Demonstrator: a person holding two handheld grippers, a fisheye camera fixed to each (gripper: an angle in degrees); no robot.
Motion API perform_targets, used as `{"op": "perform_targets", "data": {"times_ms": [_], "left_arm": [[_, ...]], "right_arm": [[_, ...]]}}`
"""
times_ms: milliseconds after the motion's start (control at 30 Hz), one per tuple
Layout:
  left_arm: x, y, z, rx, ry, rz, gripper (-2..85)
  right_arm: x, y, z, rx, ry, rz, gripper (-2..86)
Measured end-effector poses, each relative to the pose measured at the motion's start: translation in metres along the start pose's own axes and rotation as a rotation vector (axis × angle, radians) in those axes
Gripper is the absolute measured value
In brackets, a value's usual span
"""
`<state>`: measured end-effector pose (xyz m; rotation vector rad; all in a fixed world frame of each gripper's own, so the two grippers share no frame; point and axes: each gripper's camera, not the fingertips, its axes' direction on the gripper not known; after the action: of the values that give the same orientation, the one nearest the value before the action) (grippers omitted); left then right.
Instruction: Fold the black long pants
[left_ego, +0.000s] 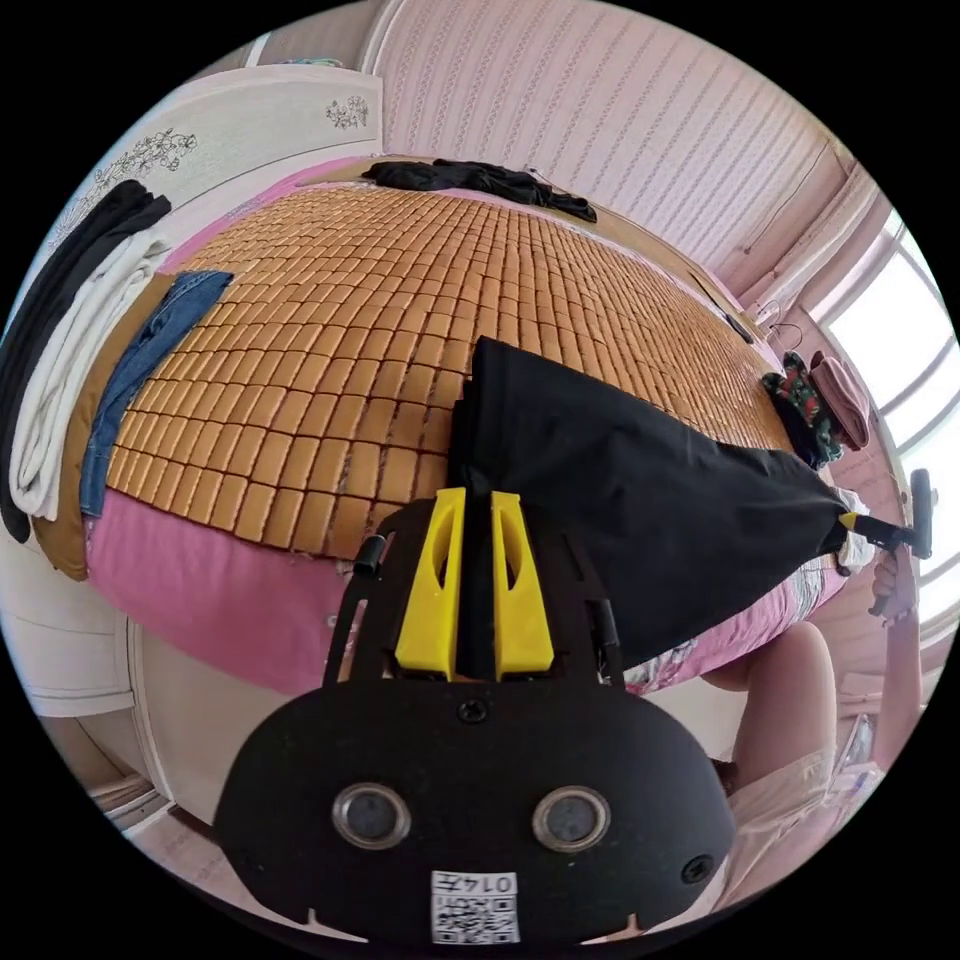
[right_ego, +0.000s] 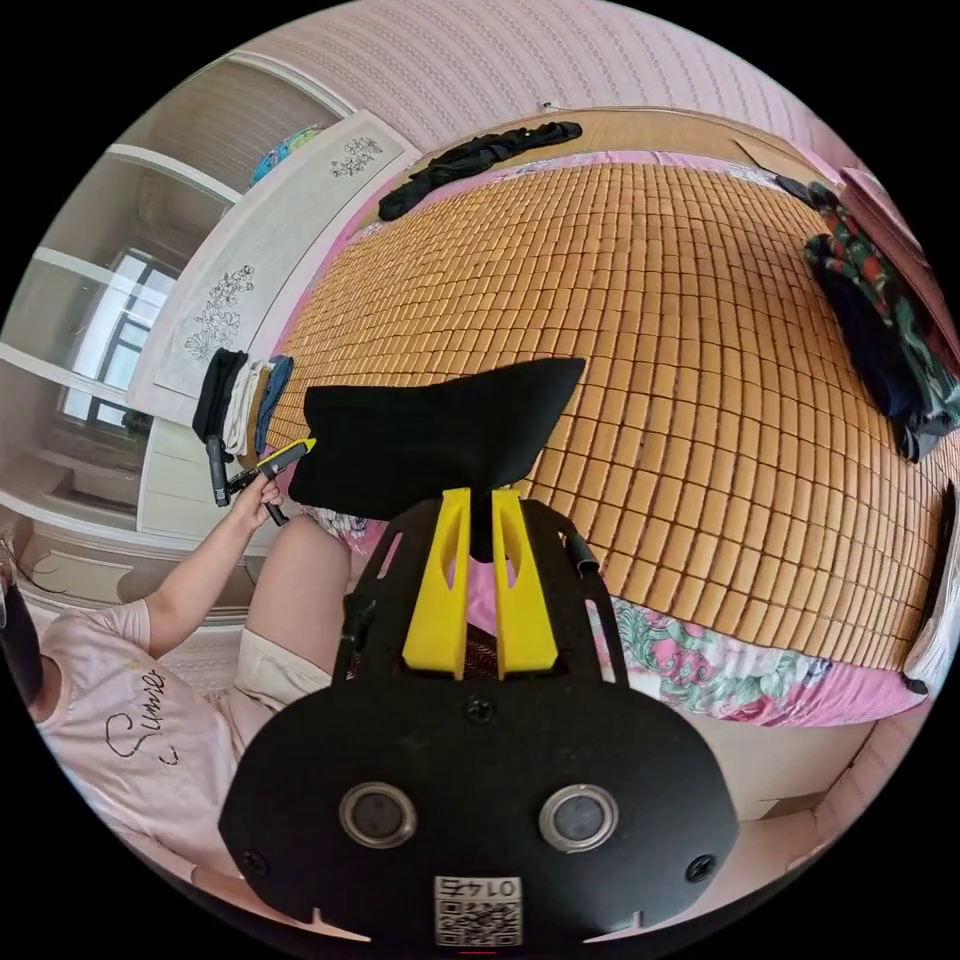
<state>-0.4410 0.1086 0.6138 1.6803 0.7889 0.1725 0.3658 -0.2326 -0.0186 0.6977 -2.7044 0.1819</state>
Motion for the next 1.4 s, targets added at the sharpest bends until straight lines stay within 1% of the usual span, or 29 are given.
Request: {"op": "perform_targets", "data": {"times_ms": [100,200,267,300,333,400,433,467,500,567,600,633,667,733,767,800,833,867,933,967,1000,1067,1100,1133,1167,1233,1300,1367,1400], "left_arm": [[0.042,-0.009,0.018,0.006,0.033,0.077,5.2],[0.069,-0.015,0.026,-0.013,0.042,0.149,4.5],[0.080,-0.013,0.019,-0.001,0.002,0.193,2.6],[0.090,-0.009,0.007,0.035,-0.034,0.242,0.7],[0.097,-0.005,0.000,0.060,-0.051,0.282,0.3],[0.138,0.016,-0.022,0.137,-0.096,0.451,-0.6],[0.149,0.021,-0.023,0.135,-0.089,0.493,-0.7],[0.175,0.032,-0.023,0.110,-0.047,0.561,-0.8],[0.201,0.044,-0.019,0.079,0.039,0.599,-0.9],[0.240,0.065,-0.005,0.032,0.164,0.649,-1.0],[0.263,0.079,0.007,0.009,0.180,0.649,-1.0],[0.273,0.085,0.014,-0.002,0.181,0.651,-1.0],[0.288,0.094,0.026,-0.006,0.175,0.665,-1.0],[0.299,0.103,0.044,-0.018,0.163,0.648,-1.0],[0.302,0.108,0.058,-0.042,0.159,0.652,-1.0],[0.303,0.117,0.074,-0.074,0.150,0.674,-1.0],[0.301,0.122,0.076,-0.038,0.158,0.681,-1.0],[0.297,0.131,0.077,0.003,0.162,0.704,-1.0],[0.297,0.132,0.077,-0.008,0.170,0.710,-1.0],[0.299,0.129,0.076,-0.042,0.170,0.716,-1.0],[0.302,0.126,0.073,-0.068,0.164,0.721,-1.0],[0.304,0.126,0.066,-0.044,0.174,0.714,-1.0],[0.304,0.130,0.067,-0.027,0.183,0.715,-1.0],[0.304,0.133,0.072,-0.048,0.178,0.723,-1.0],[0.303,0.140,0.083,-0.062,0.173,0.731,-0.9],[0.294,0.144,0.082,-0.029,0.212,0.700,-0.9],[0.291,0.137,0.077,-0.111,0.264,0.669,-0.6],[0.295,0.136,0.064,-0.104,0.340,0.690,0.0],[0.300,0.139,0.053,-0.052,0.395,0.710,1.1]], "right_arm": [[0.024,0.007,-0.017,-0.044,0.049,0.070,3.9],[0.054,0.026,-0.012,-0.118,0.155,0.196,3.1],[0.059,0.039,-0.014,-0.141,0.301,0.243,2.0],[0.055,0.040,-0.016,-0.131,0.320,0.233,1.6],[0.042,0.038,-0.018,-0.106,0.340,0.188,1.0],[0.015,0.025,-0.012,-0.084,0.340,0.074,0.3],[-0.005,0.011,-0.003,-0.094,0.337,0.001,0.1],[-0.026,-0.007,0.009,-0.106,0.320,-0.076,-0.1],[-0.036,-0.015,0.015,-0.108,0.310,-0.111,-0.1],[-0.077,-0.052,0.040,-0.148,0.218,-0.241,-0.3],[-0.088,-0.061,0.046,-0.172,0.202,-0.281,-0.3],[-0.105,-0.076,0.059,-0.218,0.236,-0.346,-0.4],[-0.116,-0.088,0.071,-0.232,0.333,-0.378,-0.4],[-0.121,-0.101,0.093,-0.271,0.444,-0.402,-0.5],[-0.116,-0.105,0.115,-0.373,0.456,-0.414,-0.6],[-0.113,-0.105,0.120,-0.391,0.474,-0.407,-0.6],[-0.115,-0.105,0.113,-0.336,0.462,-0.424,-0.7],[-0.115,-0.107,0.112,-0.359,0.462,-0.432,-0.8],[-0.118,-0.113,0.110,-0.433,0.470,-0.467,-0.9],[-0.120,-0.119,0.106,-0.478,0.462,-0.476,-0.9],[-0.120,-0.122,0.101,-0.467,0.456,-0.472,-0.9],[-0.116,-0.134,0.085,-0.368,0.444,-0.413,-1.0],[-0.113,-0.135,0.087,-0.376,0.440,-0.397,-1.0],[-0.104,-0.133,0.099,-0.432,0.434,-0.378,-1.0],[-0.102,-0.130,0.093,-0.359,0.419,-0.367,-1.0],[-0.096,-0.127,0.085,-0.342,0.406,-0.334,-0.9],[-0.087,-0.120,0.064,-0.288,0.339,-0.320,-0.9],[-0.065,-0.094,0.007,-0.085,0.230,-0.243,-0.6],[-0.056,-0.085,-0.007,-0.050,0.204,-0.217,-0.4]]}}
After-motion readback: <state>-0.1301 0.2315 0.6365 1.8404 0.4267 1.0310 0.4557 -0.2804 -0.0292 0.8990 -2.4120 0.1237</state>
